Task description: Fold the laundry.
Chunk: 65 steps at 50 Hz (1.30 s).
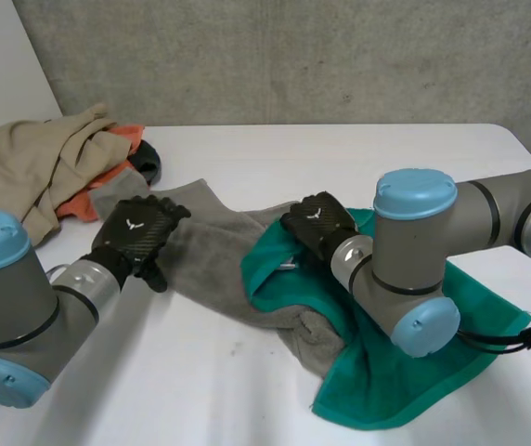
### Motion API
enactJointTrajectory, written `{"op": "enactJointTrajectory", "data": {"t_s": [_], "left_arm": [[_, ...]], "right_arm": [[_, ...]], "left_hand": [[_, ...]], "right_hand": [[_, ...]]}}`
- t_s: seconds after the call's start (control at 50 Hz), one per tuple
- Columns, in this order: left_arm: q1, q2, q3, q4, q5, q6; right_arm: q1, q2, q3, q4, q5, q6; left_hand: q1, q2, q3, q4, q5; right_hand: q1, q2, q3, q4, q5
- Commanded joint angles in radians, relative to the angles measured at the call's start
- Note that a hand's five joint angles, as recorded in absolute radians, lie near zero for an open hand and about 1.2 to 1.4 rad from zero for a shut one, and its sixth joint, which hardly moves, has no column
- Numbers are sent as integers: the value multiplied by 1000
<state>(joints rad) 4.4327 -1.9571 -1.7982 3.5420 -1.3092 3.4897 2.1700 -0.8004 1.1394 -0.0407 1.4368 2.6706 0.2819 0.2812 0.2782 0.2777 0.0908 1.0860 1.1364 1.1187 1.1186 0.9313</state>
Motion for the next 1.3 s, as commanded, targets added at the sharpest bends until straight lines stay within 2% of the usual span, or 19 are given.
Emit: {"op": "enactJointTrajectory", "data": {"t_s": [0.02, 0.16, 0.3, 0.4, 0.42, 0.5, 0.58, 0.62, 0.7, 0.72, 0.8, 0.86, 0.94, 1.06, 1.1, 1.12, 1.14, 1.18, 1.3], "left_arm": [[-61, -80, 91, 0, -1, 0], [-159, -232, 247, -11, -7, 6], [-237, -381, 404, -34, -18, 6], [-254, -436, 490, -81, -21, 6], [-254, -453, 509, -89, -21, 6], [-254, -471, 545, -92, -22, 18], [-248, -457, 572, -86, -39, 69], [-239, -453, 591, -83, -73, 86], [-155, -369, 643, -54, -183, 85], [-88, -309, 657, -25, -223, 83], [48, -204, 697, 93, -268, 55], [134, -155, 744, 178, -291, -16], [244, -144, 804, 204, -350, -44], [287, -169, 772, 187, -337, -43], [283, -189, 734, 144, -305, -41], [277, -195, 718, 117, -286, -41], [271, -198, 692, 65, -259, -43], [252, -198, 659, 14, -230, -43], [103, -131, 464, -72, -185, -43]], "right_arm": [[-13, -191, 77, 1, 11, 3], [-13, -480, 222, 12, -4, 5], [-65, -658, 362, 10, -58, 6], [-96, -698, 422, 8, -78, 8], [-102, -701, 428, 10, -79, 8], [-144, -704, 453, 10, -81, 8], [-187, -704, 464, 12, -82, 8], [-200, -706, 464, 10, -82, 8], [-208, -711, 459, 8, -81, 8], [-208, -714, 459, 8, -82, 8], [-205, -718, 456, 7, -82, 8], [-200, -718, 454, 5, -82, 8], [-200, -718, 456, 7, -82, 9], [-200, -718, 470, 7, -81, 22], [-199, -718, 476, 7, -81, 23], [-197, -718, 480, 5, -81, 22], [-196, -718, 480, 5, -81, 22], [-196, -718, 482, 5, -79, 23], [-191, -717, 480, 4, -84, 22]], "left_hand": [[-30, -29, -27, -26, -14], [-33, -32, -29, -29, -17], [49, 49, 52, 53, 65], [383, 383, 386, 387, 399], [666, 666, 669, 670, 682], [1113, 1114, 1117, 1117, 1130], [1114, 1115, 1118, 1119, 1131], [1114, 1115, 1118, 1119, 1131], [1114, 1115, 1118, 1119, 1131], [1114, 1115, 1118, 1119, 1131], [1114, 1115, 1118, 1119, 1131], [1114, 1115, 1118, 1119, 1131], [1114, 1115, 1118, 1119, 1131], [1114, 1115, 1118, 1119, 1131], [157, 158, 161, 161, 173], [-107, -107, -104, -103, -91], [29, 30, 33, 33, 46], [-107, -107, -104, -103, -91], [-107, -107, -104, -103, -91]], "right_hand": [[310, 260, 278, 278, 290], [310, 260, 278, 278, 290], [310, 260, 278, 278, 290], [310, 260, 278, 278, 290], [310, 260, 278, 278, 290], [310, 260, 278, 278, 290], [310, 260, 278, 278, 290], [310, 260, 278, 278, 290], [310, 260, 278, 278, 290], [310, 260, 278, 278, 290], [310, 260, 278, 278, 290], [310, 260, 278, 278, 290], [310, 260, 278, 278, 290], [310, 260, 278, 278, 290], [310, 260, 278, 278, 290], [310, 260, 278, 278, 290], [310, 260, 278, 278, 290], [310, 260, 278, 278, 290], [310, 260, 278, 278, 290]]}}
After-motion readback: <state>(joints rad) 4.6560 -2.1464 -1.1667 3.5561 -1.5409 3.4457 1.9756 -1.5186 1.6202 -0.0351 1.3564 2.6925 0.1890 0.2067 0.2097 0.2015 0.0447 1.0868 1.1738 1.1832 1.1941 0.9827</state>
